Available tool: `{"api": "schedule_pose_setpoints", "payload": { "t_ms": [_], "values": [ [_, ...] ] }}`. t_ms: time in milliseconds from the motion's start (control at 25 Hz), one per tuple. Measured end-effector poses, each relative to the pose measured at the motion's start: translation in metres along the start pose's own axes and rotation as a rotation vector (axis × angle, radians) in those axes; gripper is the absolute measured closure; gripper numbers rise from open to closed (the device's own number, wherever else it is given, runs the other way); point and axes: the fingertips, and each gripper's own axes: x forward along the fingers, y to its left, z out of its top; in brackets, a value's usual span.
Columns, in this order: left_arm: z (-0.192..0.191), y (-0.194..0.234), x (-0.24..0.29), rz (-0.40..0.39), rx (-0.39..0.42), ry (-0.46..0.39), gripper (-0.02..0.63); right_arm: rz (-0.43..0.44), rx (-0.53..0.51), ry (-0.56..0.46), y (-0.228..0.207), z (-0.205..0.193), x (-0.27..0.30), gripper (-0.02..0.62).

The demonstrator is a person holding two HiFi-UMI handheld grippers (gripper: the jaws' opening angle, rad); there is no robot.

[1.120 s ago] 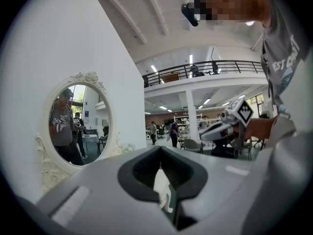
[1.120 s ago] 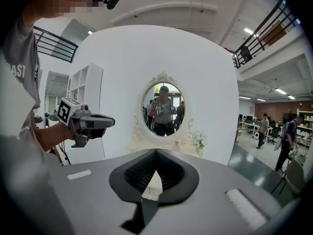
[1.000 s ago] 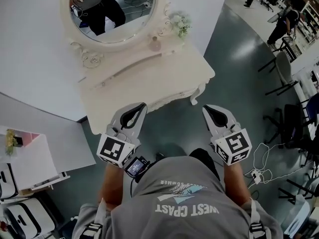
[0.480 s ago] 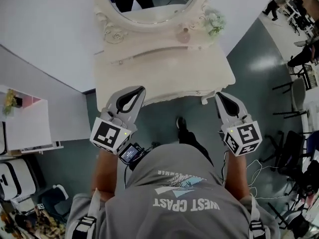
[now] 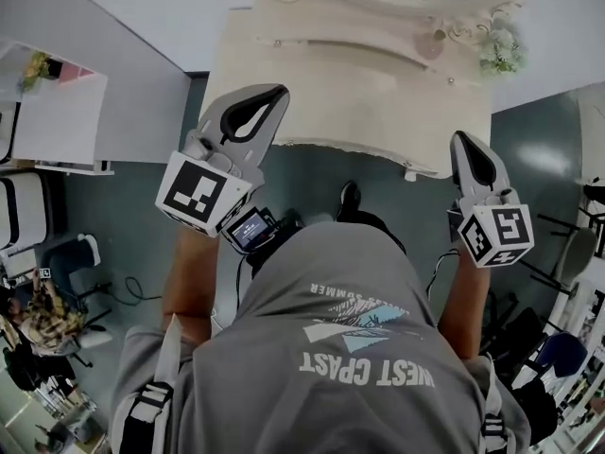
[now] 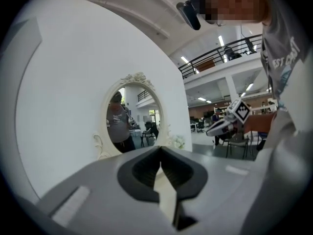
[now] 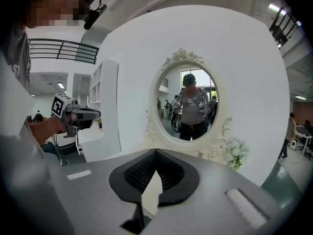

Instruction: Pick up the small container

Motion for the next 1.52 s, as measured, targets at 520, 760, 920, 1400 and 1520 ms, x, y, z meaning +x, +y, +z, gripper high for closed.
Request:
{"api": "schedule_pose_setpoints", "payload": {
  "t_ms": [520,760,920,1400,1520],
  "values": [
    [-0.027,0.024,0.032,0.166,-0.062,0.101,0.604,0.171,-0.017,0.069,-0.052,-0.019,0.105,0.594],
    [-0.038,0.014,0.047,0.187,-0.075,0.155,0.604,0.193,-0.024,0.078,-0.081,-0.033,0.140,0.594],
    [-0.048,0.010,0.051,0.202,-0.086,0.189,0.604,0.185,-0.028,0.098,-0.103,-0.048,0.161,0.594],
    [-0.085,-0.005,0.071,0.221,-0.135,0.278,0.604,0.175,-0.047,0.139,-0.156,-0.084,0.221,0.588],
    [-0.095,-0.007,0.074,0.219,-0.148,0.299,0.604,0.172,-0.054,0.150,-0.165,-0.092,0.235,0.584]
  ]
}}
